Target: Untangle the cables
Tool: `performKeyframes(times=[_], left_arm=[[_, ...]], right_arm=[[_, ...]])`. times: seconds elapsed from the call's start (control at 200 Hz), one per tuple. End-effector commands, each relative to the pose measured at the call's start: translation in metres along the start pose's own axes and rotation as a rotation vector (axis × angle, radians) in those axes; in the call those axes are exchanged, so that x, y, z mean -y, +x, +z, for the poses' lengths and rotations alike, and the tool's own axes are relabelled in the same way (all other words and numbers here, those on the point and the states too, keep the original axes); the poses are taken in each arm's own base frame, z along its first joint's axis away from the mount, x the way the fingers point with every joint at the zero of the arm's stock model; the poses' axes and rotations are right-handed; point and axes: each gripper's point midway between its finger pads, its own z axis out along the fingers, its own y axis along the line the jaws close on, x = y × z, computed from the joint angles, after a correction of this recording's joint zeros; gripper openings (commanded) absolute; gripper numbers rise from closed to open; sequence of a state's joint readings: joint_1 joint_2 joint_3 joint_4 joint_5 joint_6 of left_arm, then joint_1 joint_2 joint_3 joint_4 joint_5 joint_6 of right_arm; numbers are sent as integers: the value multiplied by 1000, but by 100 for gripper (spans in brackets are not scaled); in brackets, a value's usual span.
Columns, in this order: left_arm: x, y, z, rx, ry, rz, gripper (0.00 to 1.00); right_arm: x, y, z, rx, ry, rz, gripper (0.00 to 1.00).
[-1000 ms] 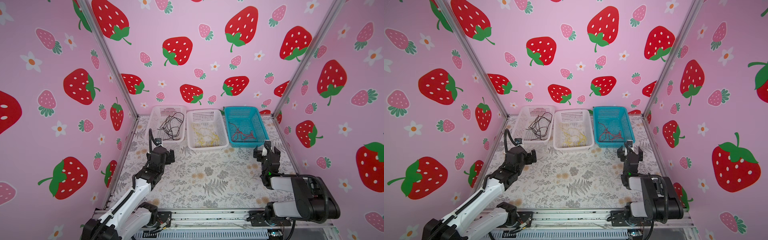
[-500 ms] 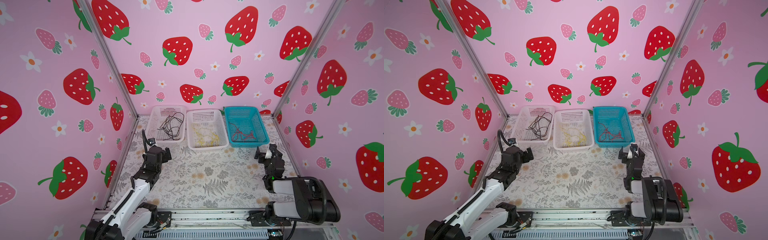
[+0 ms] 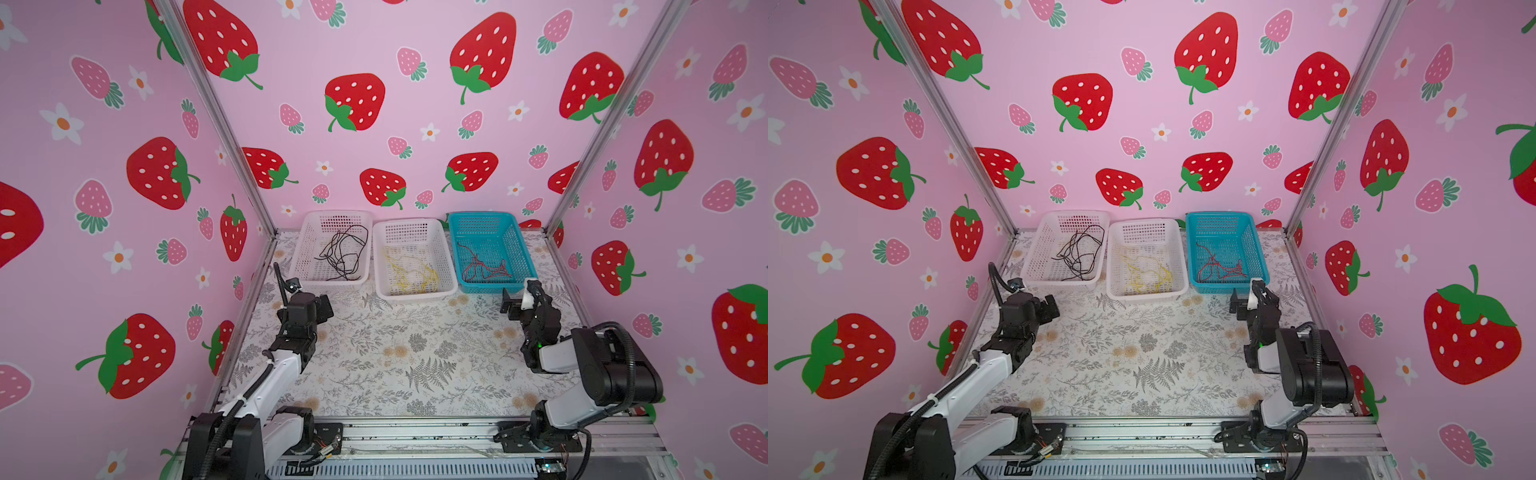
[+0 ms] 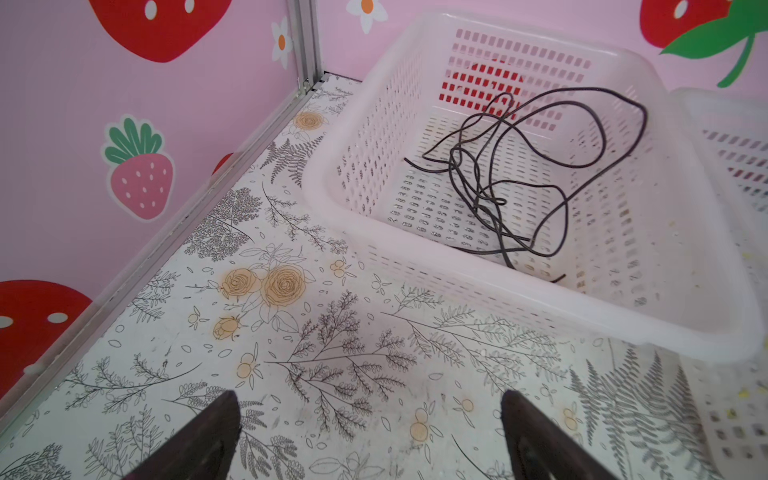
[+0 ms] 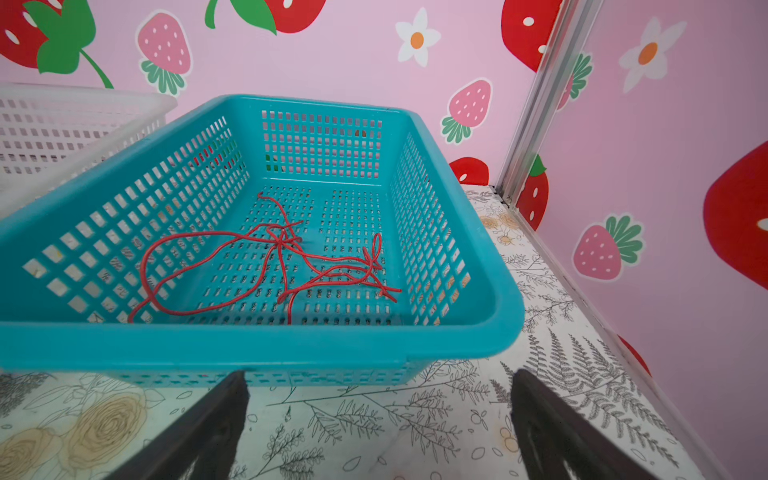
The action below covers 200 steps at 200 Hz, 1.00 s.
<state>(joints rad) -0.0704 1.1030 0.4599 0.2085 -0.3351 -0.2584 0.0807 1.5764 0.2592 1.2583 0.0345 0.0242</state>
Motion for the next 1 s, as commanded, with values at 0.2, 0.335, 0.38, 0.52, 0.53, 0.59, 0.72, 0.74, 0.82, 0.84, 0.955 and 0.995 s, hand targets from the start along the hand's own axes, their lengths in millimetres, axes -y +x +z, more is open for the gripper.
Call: performKeyframes(times=[0.2,0.335,0.38,0.52,0.53,0.59,0.72,0.74,0.82,0.84,0.955,0.995], left_arm=[[2,-14,38,157,29,68,99],[4,0,55,142,50,61,99],[7,6,59,140,66,67,99],[14,11,69,104,84,95,99],[14,11,69,110,83,94,99],[14,12,68,95,81,99,99],[17,12,69,99,64,128,99],[18,11,68,104,59,133,99],[19,12,67,106,61,136,99],[19,12,67,107,60,137,99],[19,12,67,104,61,136,99],[19,12,67,104,61,136,99]], right_arm=[[-2,-3,2,3,11,-27,99],[-2,-3,2,1,11,-27,99],[-2,-3,2,2,9,-26,99],[-2,-4,2,3,8,-27,99],[-2,-3,2,3,8,-27,99],[-2,-4,2,4,9,-26,99],[-2,-3,2,3,9,-27,99],[-2,-4,2,4,9,-27,99],[-2,-3,2,3,10,-27,99],[-2,-4,2,3,9,-27,99],[-2,-4,2,3,9,-26,99],[-2,-4,2,4,9,-27,99]])
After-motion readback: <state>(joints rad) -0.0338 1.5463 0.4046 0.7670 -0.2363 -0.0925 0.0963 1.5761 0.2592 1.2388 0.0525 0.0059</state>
